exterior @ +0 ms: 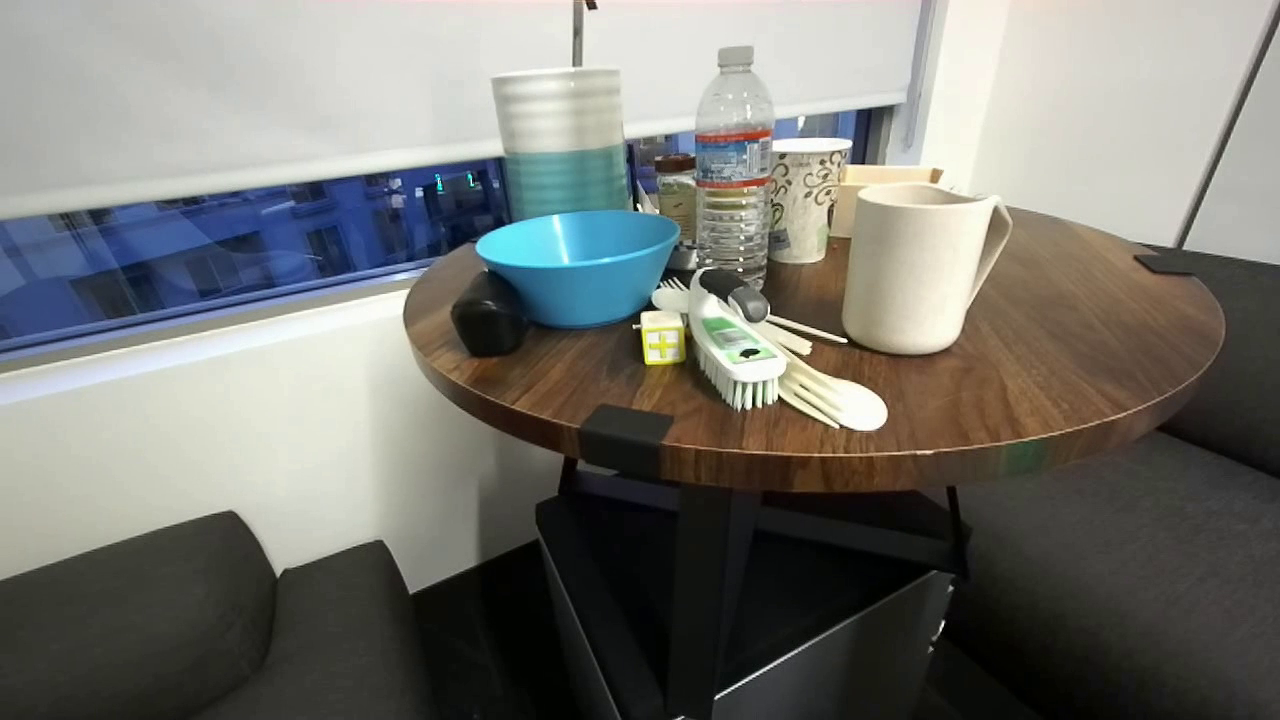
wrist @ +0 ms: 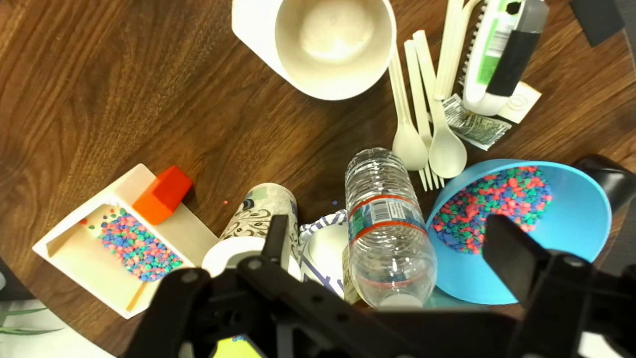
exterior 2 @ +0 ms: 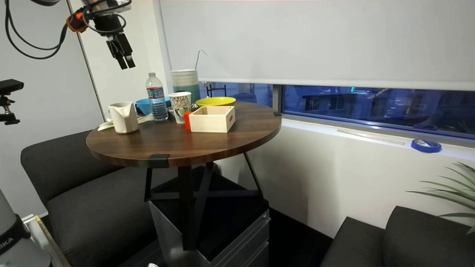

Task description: Pick up the water bottle from the table and put it in the paper cup, pick up the paper cup and put it in the white mug

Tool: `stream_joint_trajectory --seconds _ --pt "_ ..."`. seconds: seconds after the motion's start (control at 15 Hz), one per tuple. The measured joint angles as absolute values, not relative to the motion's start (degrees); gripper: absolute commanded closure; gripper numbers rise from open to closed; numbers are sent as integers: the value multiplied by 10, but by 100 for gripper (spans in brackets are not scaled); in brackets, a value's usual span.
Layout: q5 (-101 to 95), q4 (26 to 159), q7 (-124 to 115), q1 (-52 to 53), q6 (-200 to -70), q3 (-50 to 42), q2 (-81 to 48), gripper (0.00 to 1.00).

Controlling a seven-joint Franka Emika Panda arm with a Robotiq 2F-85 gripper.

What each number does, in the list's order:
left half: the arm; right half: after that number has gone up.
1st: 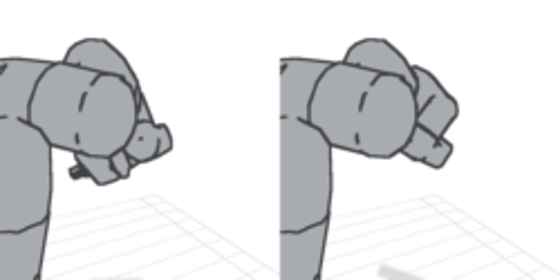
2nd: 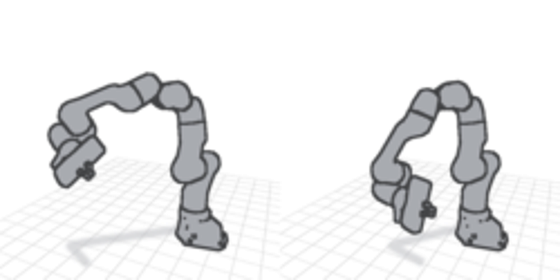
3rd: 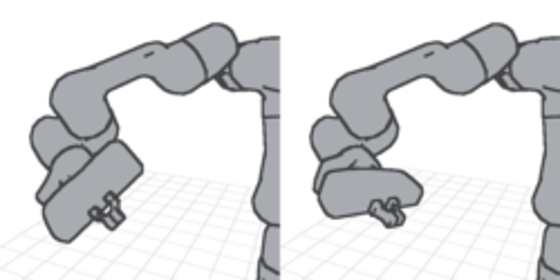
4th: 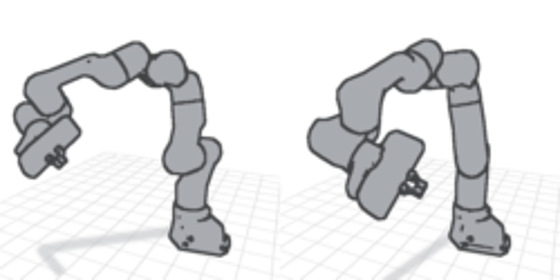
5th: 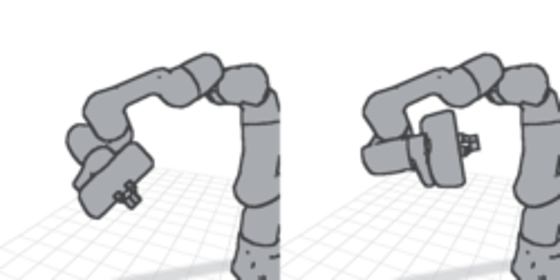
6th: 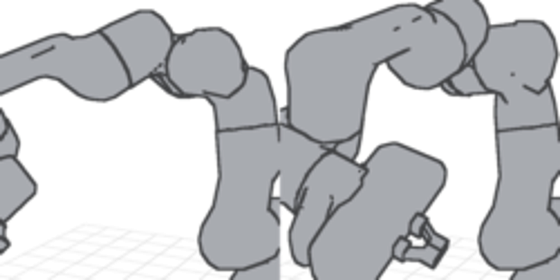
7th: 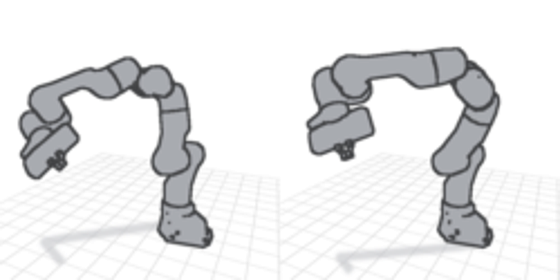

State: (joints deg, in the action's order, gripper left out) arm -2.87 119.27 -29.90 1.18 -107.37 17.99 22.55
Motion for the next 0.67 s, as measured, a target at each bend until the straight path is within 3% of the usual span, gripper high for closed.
stream_joint_trajectory --seconds 0.53,0.67 --pt "-29 1174 -296 13 -1140 166 191 0" --pt "-29 1163 -292 13 -1139 161 174 12"
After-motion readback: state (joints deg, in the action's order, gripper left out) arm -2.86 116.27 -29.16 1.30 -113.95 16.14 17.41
